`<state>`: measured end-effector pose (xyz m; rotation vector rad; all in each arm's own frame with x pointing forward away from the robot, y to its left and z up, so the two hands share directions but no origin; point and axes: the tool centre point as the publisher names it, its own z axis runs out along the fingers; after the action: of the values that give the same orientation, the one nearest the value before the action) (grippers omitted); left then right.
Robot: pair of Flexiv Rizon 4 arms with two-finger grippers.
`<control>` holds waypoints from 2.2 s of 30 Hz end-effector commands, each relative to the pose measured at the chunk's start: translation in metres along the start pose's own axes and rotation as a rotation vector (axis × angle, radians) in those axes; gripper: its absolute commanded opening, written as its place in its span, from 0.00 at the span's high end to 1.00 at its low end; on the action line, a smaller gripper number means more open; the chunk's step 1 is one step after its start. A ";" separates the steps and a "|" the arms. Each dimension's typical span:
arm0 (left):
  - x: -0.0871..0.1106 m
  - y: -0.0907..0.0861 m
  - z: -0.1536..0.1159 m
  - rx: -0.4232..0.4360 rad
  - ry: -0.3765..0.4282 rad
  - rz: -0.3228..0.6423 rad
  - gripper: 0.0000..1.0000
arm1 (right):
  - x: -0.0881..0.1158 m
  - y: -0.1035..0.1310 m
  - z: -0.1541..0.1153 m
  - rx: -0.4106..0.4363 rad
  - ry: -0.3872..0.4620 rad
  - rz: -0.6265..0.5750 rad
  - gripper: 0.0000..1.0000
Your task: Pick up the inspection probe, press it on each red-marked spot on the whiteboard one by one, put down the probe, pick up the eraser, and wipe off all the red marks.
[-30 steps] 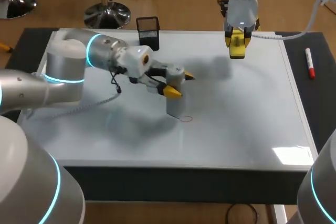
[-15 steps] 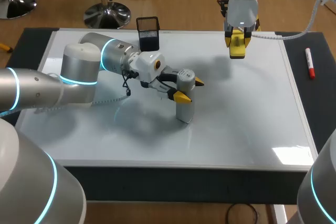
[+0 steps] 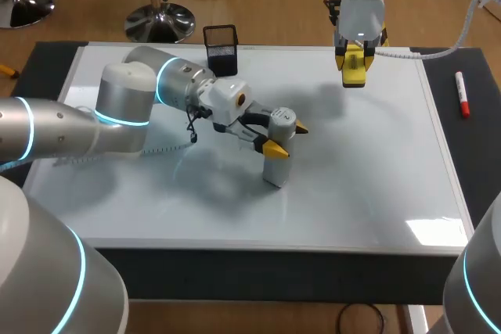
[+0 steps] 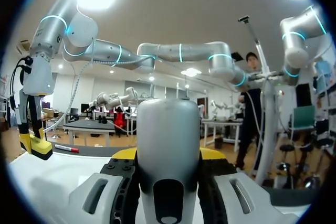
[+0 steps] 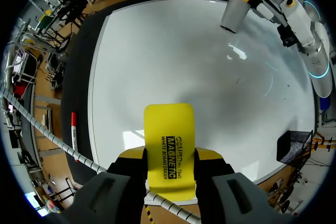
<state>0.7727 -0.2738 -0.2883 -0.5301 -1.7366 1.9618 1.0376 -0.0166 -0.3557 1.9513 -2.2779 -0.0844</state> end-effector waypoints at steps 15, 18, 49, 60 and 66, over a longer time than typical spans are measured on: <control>0.001 0.008 -0.005 -0.009 -0.010 -0.014 1.00 | 0.001 -0.001 -0.001 0.000 0.004 -0.002 1.00; 0.000 0.008 -0.006 -0.010 -0.012 -0.014 1.00 | 0.001 -0.001 -0.001 0.000 0.004 -0.002 1.00; -0.012 -0.077 -0.153 -0.020 -0.333 0.118 1.00 | 0.001 -0.001 -0.001 0.000 0.004 -0.002 1.00; -0.025 -0.090 -0.223 -0.026 -0.477 0.129 1.00 | 0.001 -0.001 -0.001 0.000 0.004 -0.002 1.00; -0.032 -0.099 -0.247 -0.025 -0.510 0.143 1.00 | 0.001 -0.001 -0.001 0.000 0.004 -0.002 1.00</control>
<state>0.9462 -0.0873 -0.2264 -0.1656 -2.0606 2.3330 1.0377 -0.0165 -0.3557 1.9514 -2.2780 -0.0845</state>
